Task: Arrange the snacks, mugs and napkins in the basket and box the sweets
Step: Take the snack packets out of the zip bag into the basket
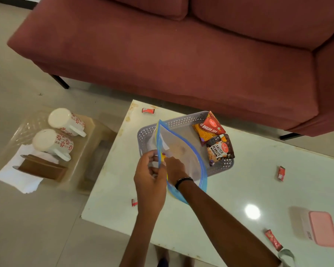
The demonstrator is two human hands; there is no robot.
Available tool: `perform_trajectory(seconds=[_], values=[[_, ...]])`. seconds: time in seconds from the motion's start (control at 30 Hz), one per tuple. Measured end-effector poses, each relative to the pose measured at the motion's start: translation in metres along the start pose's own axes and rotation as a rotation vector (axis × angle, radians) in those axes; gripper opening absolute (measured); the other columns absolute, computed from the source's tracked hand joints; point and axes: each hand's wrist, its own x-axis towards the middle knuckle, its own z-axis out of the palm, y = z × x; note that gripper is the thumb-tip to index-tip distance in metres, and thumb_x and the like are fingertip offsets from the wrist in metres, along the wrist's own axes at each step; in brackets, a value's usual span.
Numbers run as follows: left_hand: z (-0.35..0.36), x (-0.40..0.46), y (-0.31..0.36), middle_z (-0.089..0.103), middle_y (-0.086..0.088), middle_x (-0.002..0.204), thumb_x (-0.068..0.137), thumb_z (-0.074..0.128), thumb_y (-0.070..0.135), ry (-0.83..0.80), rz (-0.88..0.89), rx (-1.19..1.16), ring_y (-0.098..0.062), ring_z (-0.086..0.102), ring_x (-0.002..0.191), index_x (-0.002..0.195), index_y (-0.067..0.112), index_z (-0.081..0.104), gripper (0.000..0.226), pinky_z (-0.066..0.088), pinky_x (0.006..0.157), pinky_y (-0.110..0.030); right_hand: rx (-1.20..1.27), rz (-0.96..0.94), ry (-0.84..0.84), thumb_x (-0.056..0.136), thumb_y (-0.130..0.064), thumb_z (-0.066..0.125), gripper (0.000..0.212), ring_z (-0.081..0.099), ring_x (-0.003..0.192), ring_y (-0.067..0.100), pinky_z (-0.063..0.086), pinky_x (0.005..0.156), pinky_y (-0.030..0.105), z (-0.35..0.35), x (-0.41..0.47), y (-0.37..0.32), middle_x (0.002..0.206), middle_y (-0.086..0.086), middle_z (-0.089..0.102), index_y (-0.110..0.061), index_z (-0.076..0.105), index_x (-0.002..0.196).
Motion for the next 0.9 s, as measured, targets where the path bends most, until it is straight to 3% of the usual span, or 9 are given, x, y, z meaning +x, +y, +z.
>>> perform_trajectory(seconds=[0.27, 0.33, 0.43, 0.53, 0.6, 0.67, 0.8, 0.9], values=[[-0.007, 0.01, -0.003, 0.064, 0.001, 0.109, 0.088, 0.062, 0.016, 0.012, -0.04, -0.034, -0.023, 0.065, 0.098, 0.11, 0.022, 0.056, 0.024, 0.059, 0.081, -0.042, -0.257, -0.009, 0.183, 0.095, -0.007, 0.04, 0.025, 0.056, 0.111, 0.031, 0.046, 0.086, 0.037, -0.004, 0.003, -0.005, 0.121, 0.011, 0.056, -0.007, 0.06, 0.11], [-0.009, 0.015, -0.002, 0.065, 0.0, 0.109, 0.088, 0.062, 0.015, 0.019, -0.046, -0.053, -0.023, 0.065, 0.098, 0.107, 0.025, 0.055, 0.023, 0.059, 0.077, -0.037, -0.315, -0.035, 0.252, 0.093, -0.005, 0.042, 0.025, 0.059, 0.105, 0.029, 0.045, 0.076, 0.034, -0.02, -0.01, -0.002, 0.117, 0.01, 0.057, -0.008, 0.063, 0.106], [-0.011, 0.022, -0.001, 0.064, -0.004, 0.113, 0.088, 0.061, 0.018, 0.019, -0.063, -0.07, -0.024, 0.066, 0.1, 0.111, 0.018, 0.056, 0.024, 0.058, 0.073, -0.029, -0.34, -0.112, 0.402, 0.089, -0.008, 0.051, 0.023, 0.068, 0.084, 0.03, 0.04, 0.061, 0.027, -0.054, -0.043, -0.001, 0.093, 0.007, 0.07, -0.018, 0.07, 0.099], [-0.01, 0.027, 0.003, 0.064, -0.008, 0.115, 0.087, 0.061, 0.02, 0.012, -0.071, -0.069, -0.027, 0.066, 0.101, 0.116, 0.011, 0.055, 0.031, 0.059, 0.08, -0.037, -0.212, -0.297, 0.594, 0.077, -0.001, 0.066, 0.017, 0.068, 0.058, 0.031, 0.049, 0.049, 0.028, -0.086, -0.077, 0.003, 0.069, 0.009, 0.072, -0.014, 0.074, 0.086], [-0.009, 0.029, 0.007, 0.065, -0.007, 0.114, 0.086, 0.062, 0.022, 0.014, -0.059, -0.066, -0.027, 0.066, 0.1, 0.116, 0.011, 0.055, 0.032, 0.058, 0.083, -0.041, -0.063, -0.443, 0.631, 0.079, -0.001, 0.066, 0.015, 0.071, 0.068, 0.027, 0.057, 0.057, 0.032, -0.106, -0.097, 0.008, 0.08, 0.008, 0.075, -0.009, 0.074, 0.09], [-0.007, 0.03, 0.009, 0.065, -0.005, 0.112, 0.086, 0.062, 0.023, 0.014, -0.054, -0.072, -0.026, 0.066, 0.1, 0.115, 0.011, 0.055, 0.032, 0.058, 0.083, -0.04, 0.043, -0.516, 0.699, 0.083, -0.01, 0.066, 0.012, 0.072, 0.076, 0.016, 0.057, 0.067, 0.024, -0.124, -0.115, 0.011, 0.089, 0.004, 0.076, -0.008, 0.073, 0.092], [0.0, 0.032, 0.01, 0.062, 0.002, 0.107, 0.086, 0.063, 0.02, 0.004, -0.058, -0.059, -0.026, 0.065, 0.1, 0.109, 0.018, 0.055, 0.024, 0.058, 0.081, -0.038, 0.321, -0.485, 0.805, 0.084, -0.032, 0.064, 0.024, 0.068, 0.077, 0.002, 0.054, 0.065, 0.014, -0.151, -0.14, 0.011, 0.087, -0.006, 0.075, -0.012, 0.075, 0.084], [0.003, 0.033, 0.007, 0.062, 0.002, 0.102, 0.087, 0.062, 0.017, 0.014, -0.046, -0.062, -0.028, 0.064, 0.095, 0.102, 0.023, 0.055, 0.018, 0.056, 0.074, -0.03, 0.505, -0.412, 0.854, 0.074, -0.022, 0.08, 0.009, 0.069, 0.073, -0.002, 0.054, 0.07, 0.015, -0.168, -0.148, 0.018, 0.083, -0.014, 0.074, -0.019, 0.077, 0.082]])
